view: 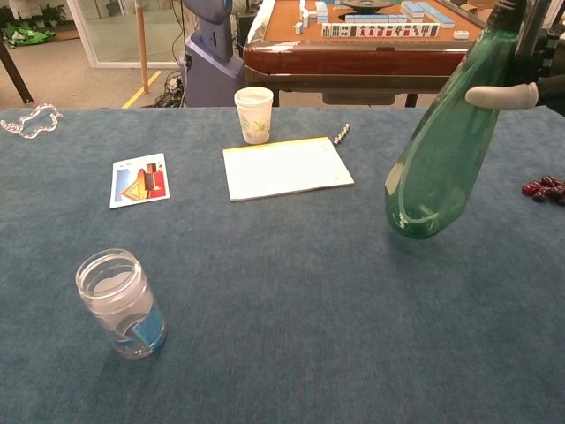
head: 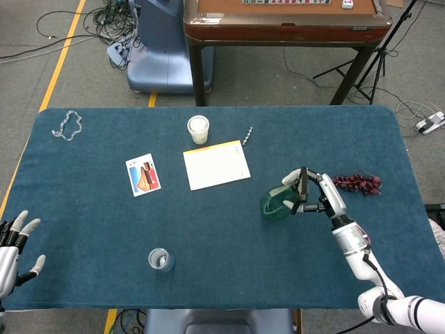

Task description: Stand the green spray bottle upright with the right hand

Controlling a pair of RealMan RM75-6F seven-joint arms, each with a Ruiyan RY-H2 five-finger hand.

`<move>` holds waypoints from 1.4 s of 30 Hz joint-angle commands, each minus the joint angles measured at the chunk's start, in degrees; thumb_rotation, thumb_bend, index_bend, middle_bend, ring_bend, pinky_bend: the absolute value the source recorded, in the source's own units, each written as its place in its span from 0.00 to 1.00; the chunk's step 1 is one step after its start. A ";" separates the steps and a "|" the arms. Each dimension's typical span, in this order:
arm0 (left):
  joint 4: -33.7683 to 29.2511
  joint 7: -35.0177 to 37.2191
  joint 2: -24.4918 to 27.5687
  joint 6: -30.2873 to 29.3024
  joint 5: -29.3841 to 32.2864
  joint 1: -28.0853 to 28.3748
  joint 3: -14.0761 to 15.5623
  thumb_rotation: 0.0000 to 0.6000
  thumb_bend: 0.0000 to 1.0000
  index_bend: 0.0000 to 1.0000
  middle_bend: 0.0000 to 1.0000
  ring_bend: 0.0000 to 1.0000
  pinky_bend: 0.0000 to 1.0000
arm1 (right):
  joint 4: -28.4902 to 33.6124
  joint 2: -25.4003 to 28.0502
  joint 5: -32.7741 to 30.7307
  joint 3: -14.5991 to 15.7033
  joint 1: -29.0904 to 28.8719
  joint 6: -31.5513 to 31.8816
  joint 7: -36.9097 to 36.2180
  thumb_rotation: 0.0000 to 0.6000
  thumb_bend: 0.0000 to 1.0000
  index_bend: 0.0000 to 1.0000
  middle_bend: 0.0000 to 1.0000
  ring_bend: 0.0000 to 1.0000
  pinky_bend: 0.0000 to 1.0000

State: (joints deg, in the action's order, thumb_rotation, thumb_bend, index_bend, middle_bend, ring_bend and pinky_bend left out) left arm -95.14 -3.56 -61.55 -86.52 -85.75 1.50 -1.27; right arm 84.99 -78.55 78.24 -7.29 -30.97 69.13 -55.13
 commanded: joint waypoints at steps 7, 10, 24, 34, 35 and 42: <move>-0.02 -0.04 -0.04 0.01 0.23 -0.11 0.12 1.00 0.36 0.14 0.00 0.00 0.00 | -0.25 -0.50 -1.98 -2.25 -0.64 -5.81 0.93 1.00 0.30 0.68 0.45 0.28 0.20; 0.12 0.06 -0.17 -0.02 0.32 -0.14 0.12 1.00 0.36 0.14 0.00 0.00 0.00 | -0.35 -0.54 -1.68 -2.55 -0.95 -6.88 1.69 1.00 0.30 0.68 0.44 0.27 0.20; 0.63 0.55 -0.29 -0.03 0.44 -0.25 0.21 1.00 0.36 0.14 0.00 0.00 0.00 | -1.04 1.78 3.65 -1.07 -2.00 -10.23 2.00 1.00 0.18 0.30 0.22 0.10 0.09; 0.45 0.39 -0.21 0.02 0.31 -0.06 0.14 1.00 0.36 0.14 0.00 0.00 0.00 | -0.68 3.12 5.23 -0.55 -1.44 -9.58 2.92 1.00 0.10 0.10 0.11 0.04 0.03; 0.39 0.35 -0.18 -0.01 0.29 -0.04 0.10 1.00 0.36 0.14 0.00 0.00 0.00 | -0.60 3.47 5.68 -0.27 -1.37 -9.50 3.40 1.00 0.09 0.08 0.10 0.03 0.02; 0.16 0.13 0.04 0.33 0.47 0.24 -0.05 1.00 0.36 0.14 0.00 0.00 0.00 | 0.59 5.71 7.38 1.37 1.69 -4.09 16.70 1.00 0.09 0.02 0.07 0.01 0.00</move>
State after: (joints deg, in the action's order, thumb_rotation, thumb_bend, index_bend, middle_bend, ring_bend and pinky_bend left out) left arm -94.97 -3.42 -61.51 -86.19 -85.28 1.75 -1.32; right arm 84.75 -73.96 84.97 -6.77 -31.10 62.03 -45.12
